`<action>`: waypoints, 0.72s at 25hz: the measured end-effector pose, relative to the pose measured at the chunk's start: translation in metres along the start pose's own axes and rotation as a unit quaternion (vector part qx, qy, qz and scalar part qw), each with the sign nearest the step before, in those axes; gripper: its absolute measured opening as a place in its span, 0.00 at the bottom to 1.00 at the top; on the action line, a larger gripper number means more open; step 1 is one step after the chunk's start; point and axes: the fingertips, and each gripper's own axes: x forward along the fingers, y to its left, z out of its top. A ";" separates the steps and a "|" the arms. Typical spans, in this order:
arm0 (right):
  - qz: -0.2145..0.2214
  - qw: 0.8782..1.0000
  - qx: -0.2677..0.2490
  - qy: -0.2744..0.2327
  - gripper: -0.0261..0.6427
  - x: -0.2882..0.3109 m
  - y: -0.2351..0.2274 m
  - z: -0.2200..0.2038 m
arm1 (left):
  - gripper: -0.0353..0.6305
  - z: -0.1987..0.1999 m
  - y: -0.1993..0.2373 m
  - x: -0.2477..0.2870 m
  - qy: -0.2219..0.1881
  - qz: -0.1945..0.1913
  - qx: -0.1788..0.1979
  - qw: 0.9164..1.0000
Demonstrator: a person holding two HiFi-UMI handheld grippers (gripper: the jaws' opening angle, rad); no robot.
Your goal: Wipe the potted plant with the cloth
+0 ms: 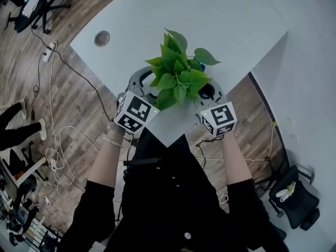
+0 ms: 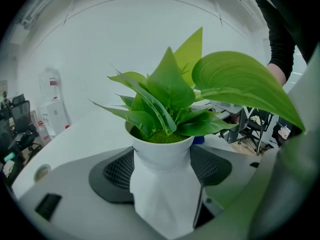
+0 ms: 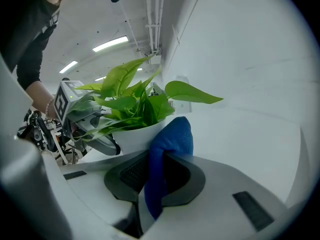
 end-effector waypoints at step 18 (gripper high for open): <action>0.025 0.998 -0.053 0.034 0.17 -0.018 0.058 -0.013 | 0.59 0.002 -0.009 0.001 0.005 0.080 -0.048 0.996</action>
